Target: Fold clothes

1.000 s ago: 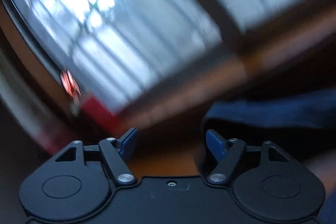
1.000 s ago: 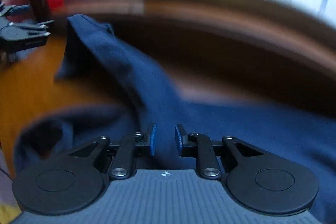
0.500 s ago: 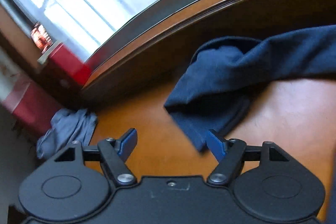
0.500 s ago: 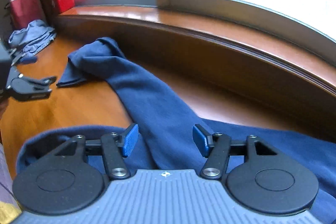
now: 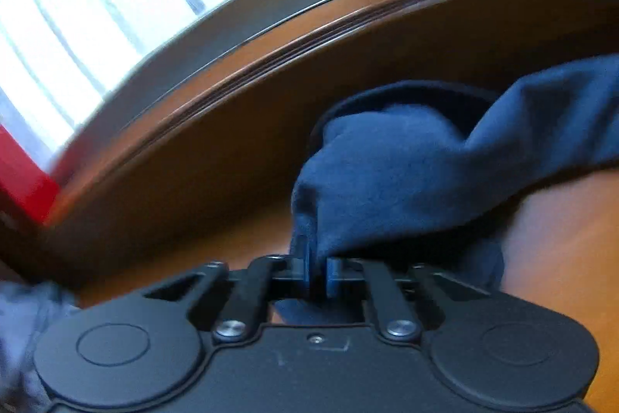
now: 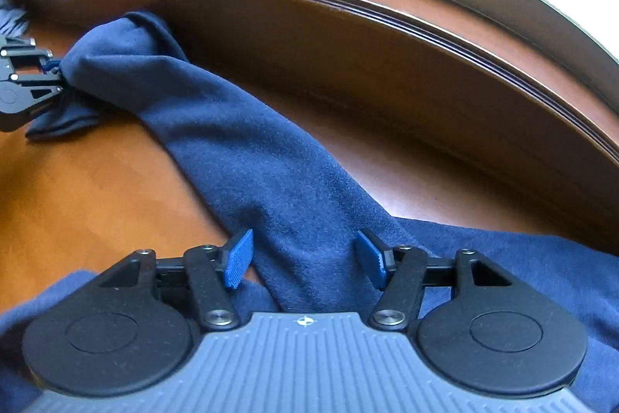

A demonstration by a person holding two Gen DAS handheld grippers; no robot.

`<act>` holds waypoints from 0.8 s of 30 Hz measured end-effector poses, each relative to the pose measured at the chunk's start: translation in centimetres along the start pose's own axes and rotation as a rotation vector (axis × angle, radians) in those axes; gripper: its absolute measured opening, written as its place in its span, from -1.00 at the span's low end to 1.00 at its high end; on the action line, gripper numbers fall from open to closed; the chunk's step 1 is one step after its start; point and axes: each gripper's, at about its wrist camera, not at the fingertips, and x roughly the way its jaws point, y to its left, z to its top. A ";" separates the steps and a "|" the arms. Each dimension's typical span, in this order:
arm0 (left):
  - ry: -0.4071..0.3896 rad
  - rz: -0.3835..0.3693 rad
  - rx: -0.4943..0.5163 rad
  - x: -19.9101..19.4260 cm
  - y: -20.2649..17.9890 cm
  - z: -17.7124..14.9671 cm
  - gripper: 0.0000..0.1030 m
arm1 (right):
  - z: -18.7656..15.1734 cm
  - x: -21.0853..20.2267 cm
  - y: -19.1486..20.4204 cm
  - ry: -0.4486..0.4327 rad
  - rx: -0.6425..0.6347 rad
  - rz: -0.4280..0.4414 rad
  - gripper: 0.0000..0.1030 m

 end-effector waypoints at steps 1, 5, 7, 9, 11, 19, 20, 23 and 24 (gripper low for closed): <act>-0.039 0.032 -0.003 -0.6 0.0 0.6 -0.88 | 0.3 -0.3 0.2 -0.012 0.012 -0.015 -0.75; -0.296 0.192 -0.115 -7.6 4.1 4.7 -0.88 | 1.7 -6.1 0.3 -0.263 0.132 -0.166 -0.76; -0.417 0.324 -0.137 -11.3 6.3 5.9 -0.86 | 1.9 -9.8 0.2 -0.408 0.217 -0.154 -0.76; -0.453 0.423 -0.092 -12.9 7.2 6.1 -0.77 | 1.9 -11.7 0.9 -0.487 0.227 -0.098 -0.75; -0.398 0.468 -0.065 -12.3 7.6 5.4 -0.54 | 2.2 -10.2 2.5 -0.442 0.174 -0.043 -0.66; 0.135 0.339 -0.013 -5.3 5.9 -4.6 0.54 | -0.3 -4.2 7.5 -0.204 0.069 -0.079 -0.22; 0.161 0.311 -0.040 -5.7 5.7 -5.7 0.54 | -1.1 -5.0 7.2 -0.218 0.078 -0.079 -0.08; 0.185 0.147 -0.122 -8.1 4.3 -7.7 0.54 | -4.2 -8.2 5.1 -0.261 0.147 -0.115 0.26; 0.181 0.092 -0.130 -9.2 3.2 -8.0 0.54 | -5.4 -9.2 4.1 -0.261 0.171 -0.139 0.26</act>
